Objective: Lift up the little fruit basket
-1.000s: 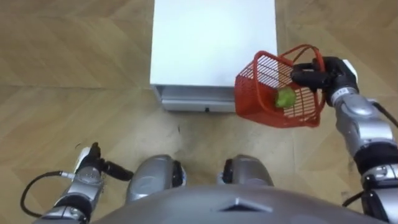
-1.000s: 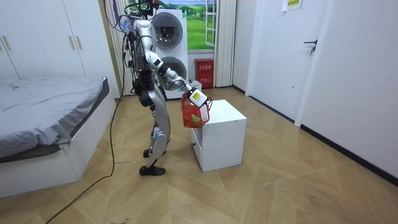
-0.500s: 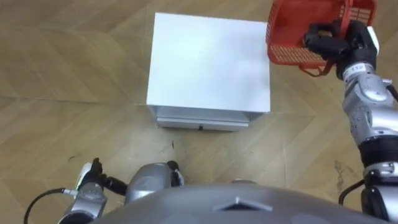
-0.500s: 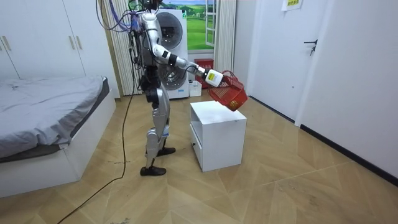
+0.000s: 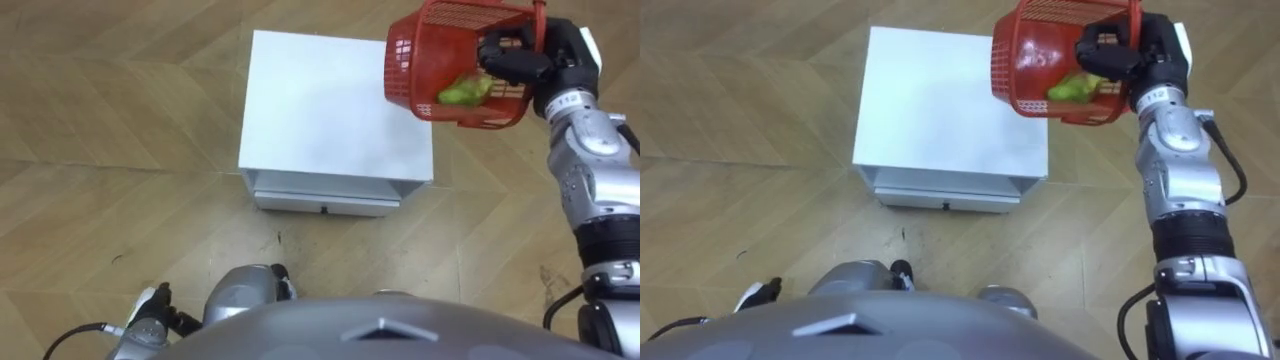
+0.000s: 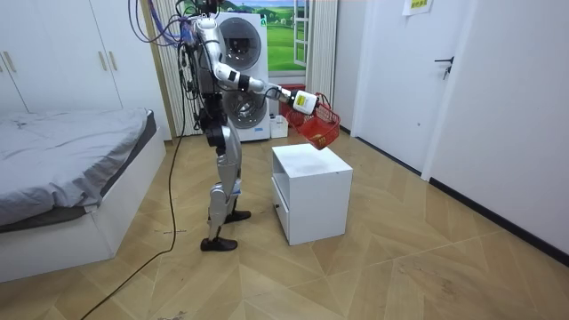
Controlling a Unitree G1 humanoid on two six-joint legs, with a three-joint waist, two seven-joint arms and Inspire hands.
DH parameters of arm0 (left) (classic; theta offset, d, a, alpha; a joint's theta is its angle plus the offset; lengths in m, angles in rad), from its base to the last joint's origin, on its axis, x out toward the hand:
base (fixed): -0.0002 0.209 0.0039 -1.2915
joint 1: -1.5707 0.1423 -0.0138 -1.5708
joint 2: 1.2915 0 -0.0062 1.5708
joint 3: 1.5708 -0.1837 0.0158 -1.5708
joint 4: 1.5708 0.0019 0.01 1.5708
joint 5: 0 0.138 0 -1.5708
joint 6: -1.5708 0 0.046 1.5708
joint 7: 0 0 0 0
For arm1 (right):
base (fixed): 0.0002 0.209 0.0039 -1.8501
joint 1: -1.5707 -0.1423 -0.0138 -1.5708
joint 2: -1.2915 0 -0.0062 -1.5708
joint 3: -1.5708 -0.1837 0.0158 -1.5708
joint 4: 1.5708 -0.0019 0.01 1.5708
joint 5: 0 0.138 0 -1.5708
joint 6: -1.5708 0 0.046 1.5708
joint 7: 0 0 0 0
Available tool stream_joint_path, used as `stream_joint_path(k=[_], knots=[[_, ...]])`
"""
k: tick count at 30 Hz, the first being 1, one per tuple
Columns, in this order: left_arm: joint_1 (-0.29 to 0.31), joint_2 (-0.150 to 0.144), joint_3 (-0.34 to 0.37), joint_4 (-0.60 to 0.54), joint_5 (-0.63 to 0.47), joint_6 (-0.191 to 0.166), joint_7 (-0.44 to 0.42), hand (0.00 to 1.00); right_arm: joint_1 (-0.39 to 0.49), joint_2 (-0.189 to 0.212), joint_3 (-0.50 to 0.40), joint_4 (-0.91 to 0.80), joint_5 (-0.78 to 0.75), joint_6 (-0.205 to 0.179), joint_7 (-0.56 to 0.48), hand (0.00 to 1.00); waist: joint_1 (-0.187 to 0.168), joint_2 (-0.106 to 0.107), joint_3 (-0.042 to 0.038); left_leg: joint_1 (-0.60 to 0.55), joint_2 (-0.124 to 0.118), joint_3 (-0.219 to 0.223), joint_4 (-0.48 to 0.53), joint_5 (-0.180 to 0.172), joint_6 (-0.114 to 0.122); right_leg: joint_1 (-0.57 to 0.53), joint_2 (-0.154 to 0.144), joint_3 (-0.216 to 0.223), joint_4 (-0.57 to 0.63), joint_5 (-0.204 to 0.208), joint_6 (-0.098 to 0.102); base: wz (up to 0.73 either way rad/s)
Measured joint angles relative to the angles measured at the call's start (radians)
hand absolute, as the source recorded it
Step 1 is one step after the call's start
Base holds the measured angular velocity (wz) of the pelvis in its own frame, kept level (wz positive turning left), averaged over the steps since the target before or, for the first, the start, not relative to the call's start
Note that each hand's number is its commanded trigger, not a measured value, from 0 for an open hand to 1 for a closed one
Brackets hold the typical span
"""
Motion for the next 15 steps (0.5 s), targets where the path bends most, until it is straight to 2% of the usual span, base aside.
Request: stream_joint_path(k=[3,6,9,12,13,14,15], knots=[[-0.002,0.002,0.005,0.000,-0.001,0.001,-0.016,0.00,0.000,0.000,0.000,0.000,-0.011,0.000,0.001,1.00,-0.001,0.003,0.0022,0.001,-0.001,0.002,-0.002,-0.001,0.001,-0.005,-0.004,0.000,0.014,-0.001,0.001,-0.01],[-0.011,0.002,0.005,0.000,-0.001,0.001,-0.022,0.00,0.000,0.002,0.001,-0.004,-0.043,0.019,0.016,1.00,-0.002,0.006,0.0046,0.013,-0.005,0.011,-0.008,-0.007,0.007,-0.007,-0.013,0.000,0.042,-0.006,0.009,-0.05],[-0.017,0.000,0.004,0.002,-0.001,0.000,-0.036,0.00,0.000,0.003,0.001,-0.009,-0.053,0.021,0.050,1.00,-0.001,0.007,0.0053,0.014,-0.018,0.028,0.004,-0.028,0.014,-0.029,-0.033,0.008,0.100,-0.027,0.025,-0.10],[-0.034,0.001,0.004,0.018,-0.005,-0.013,-0.046,0.00,0.000,0.006,0.003,-0.011,-0.053,0.021,0.073,1.00,0.007,0.010,0.0091,0.029,-0.028,0.050,0.003,-0.041,0.036,-0.106,-0.073,0.017,0.281,-0.036,0.034,-0.17],[-0.040,0.005,0.003,0.019,-0.002,-0.018,-0.053,0.00,0.000,0.009,0.004,-0.013,-0.054,0.022,0.077,1.00,0.003,0.008,0.0101,0.041,-0.041,0.051,0.006,-0.051,0.043,-0.146,-0.098,0.022,0.382,-0.033,0.031,0.00],[-0.040,0.009,0.003,0.030,-0.003,-0.030,-0.054,0.00,0.000,0.010,0.004,-0.018,-0.056,0.022,0.079,1.00,0.001,0.006,0.0122,0.054,-0.055,0.051,0.008,-0.060,0.053,-0.186,-0.118,0.044,0.484,-0.015,0.023,0.07],[-0.040,0.010,0.002,0.034,-0.003,-0.032,-0.055,0.00,0.000,0.010,0.004,-0.018,-0.057,0.022,0.081,1.00,0.000,0.008,0.0133,0.062,-0.058,0.049,0.013,-0.067,0.057,-0.204,-0.125,0.050,0.528,0.003,0.019,0.05]])
